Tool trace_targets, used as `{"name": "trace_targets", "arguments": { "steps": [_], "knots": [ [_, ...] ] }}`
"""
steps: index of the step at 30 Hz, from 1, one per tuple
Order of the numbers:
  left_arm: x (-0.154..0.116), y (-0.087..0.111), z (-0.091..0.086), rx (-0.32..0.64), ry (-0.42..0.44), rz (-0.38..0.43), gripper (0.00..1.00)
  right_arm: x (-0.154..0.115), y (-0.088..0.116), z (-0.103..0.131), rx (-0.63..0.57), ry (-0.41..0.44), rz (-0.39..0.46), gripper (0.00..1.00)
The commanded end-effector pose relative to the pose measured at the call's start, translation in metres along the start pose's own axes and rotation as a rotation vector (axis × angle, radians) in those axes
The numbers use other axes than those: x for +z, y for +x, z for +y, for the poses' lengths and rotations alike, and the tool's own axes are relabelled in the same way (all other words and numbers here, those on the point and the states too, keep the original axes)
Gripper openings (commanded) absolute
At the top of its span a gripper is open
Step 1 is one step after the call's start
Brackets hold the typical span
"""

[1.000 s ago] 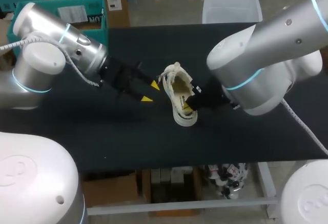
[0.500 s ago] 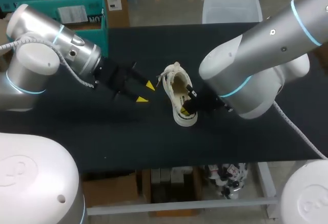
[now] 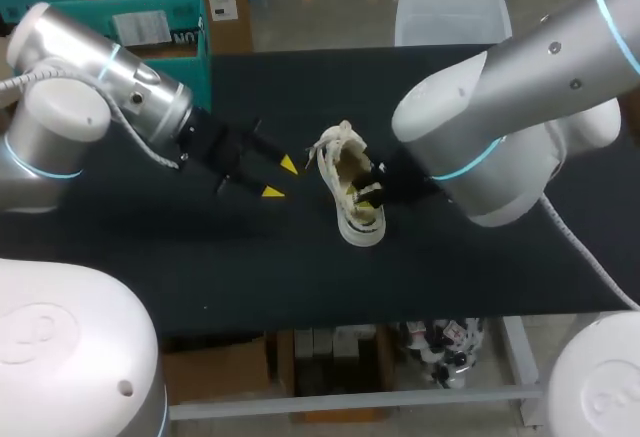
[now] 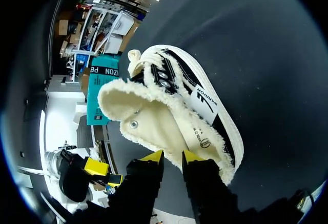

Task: Open the shoe tongue, take the insole out of the shoe, put the insole back into the shoe, and pack the shoe into the shoebox

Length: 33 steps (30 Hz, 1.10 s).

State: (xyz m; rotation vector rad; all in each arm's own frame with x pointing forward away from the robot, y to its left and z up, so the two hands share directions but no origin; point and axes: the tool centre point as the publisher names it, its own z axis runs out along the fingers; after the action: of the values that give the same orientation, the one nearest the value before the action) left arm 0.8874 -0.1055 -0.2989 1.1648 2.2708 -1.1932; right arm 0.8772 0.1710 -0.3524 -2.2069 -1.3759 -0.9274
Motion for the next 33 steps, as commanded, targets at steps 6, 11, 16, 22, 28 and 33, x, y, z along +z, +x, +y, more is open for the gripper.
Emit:
{"name": "trace_targets", "arguments": {
  "steps": [6,11,16,22,28,33],
  "knots": [
    [-0.003,0.001,-0.002,-0.035,-0.011,0.021,0.47,-0.056,0.005,0.013,-0.082,0.053,0.216,1.00],
    [-0.005,-0.001,-0.003,-0.062,-0.021,0.031,0.47,-0.067,0.007,0.015,-0.152,0.052,0.260,1.00],
    [-0.004,-0.003,-0.005,-0.099,-0.048,0.063,0.48,-0.078,0.008,0.017,-0.187,0.059,0.294,1.00],
    [-0.003,-0.005,-0.008,-0.138,-0.068,0.097,0.63,-0.092,0.008,0.023,-0.216,0.104,0.322,1.00],
    [-0.002,-0.006,-0.006,-0.216,-0.102,0.119,0.69,-0.101,0.001,0.029,-0.245,0.113,0.308,1.00],
    [-0.001,-0.008,-0.006,-0.311,-0.121,0.141,0.69,-0.107,-0.006,0.034,-0.255,0.110,0.266,1.00]
  ]
}}
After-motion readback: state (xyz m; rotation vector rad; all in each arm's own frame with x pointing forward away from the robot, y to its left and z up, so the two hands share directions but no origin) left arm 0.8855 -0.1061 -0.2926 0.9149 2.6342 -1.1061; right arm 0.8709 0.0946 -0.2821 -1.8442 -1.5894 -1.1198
